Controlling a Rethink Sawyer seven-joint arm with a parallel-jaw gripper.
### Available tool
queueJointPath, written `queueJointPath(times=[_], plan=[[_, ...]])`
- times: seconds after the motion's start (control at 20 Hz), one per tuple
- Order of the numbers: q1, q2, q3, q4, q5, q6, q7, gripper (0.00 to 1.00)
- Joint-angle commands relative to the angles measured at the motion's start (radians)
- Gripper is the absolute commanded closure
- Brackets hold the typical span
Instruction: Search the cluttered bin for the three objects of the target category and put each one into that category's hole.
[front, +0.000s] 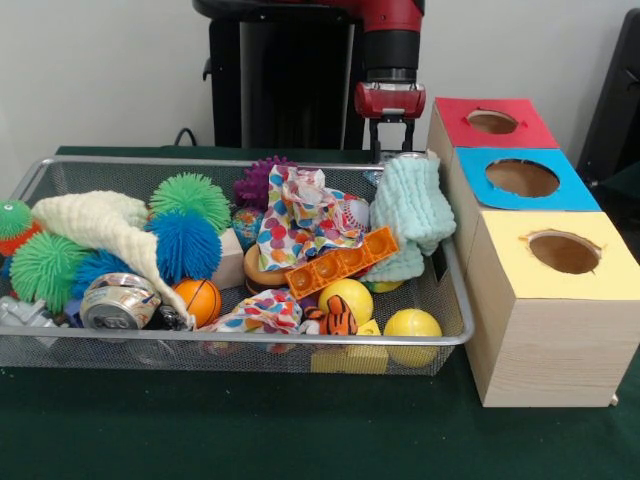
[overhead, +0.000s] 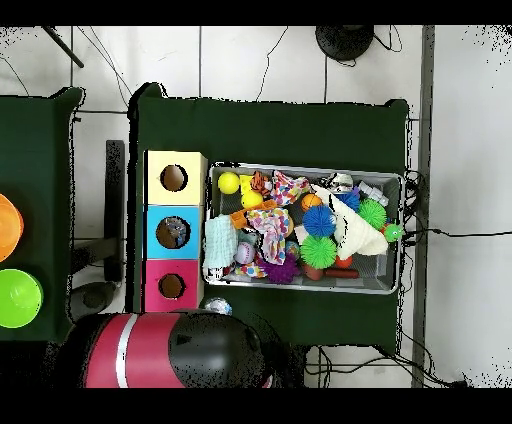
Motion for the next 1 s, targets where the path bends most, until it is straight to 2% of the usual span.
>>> queueJointPath(times=[0.05,0.3,0.4,0.5,0.65,0.85,1.0], plan=[[-0.017,0.068,0.112,-0.097,0.075,0.078,0.278,1.0],[-0.02,0.052,0.109,-0.08,0.07,0.079,0.278,1.0],[-0.025,-0.008,0.099,-0.022,0.059,0.091,0.273,1.0],[-0.049,-0.159,0.083,0.093,0.029,0.155,0.247,1.0],[-0.128,-0.468,0.082,0.27,-0.008,0.341,0.158,1.0],[-0.206,-0.779,0.104,0.373,0.003,0.6,0.051,1.0],[-0.254,-0.937,0.115,0.394,-0.025,0.76,0.022,1.0]])
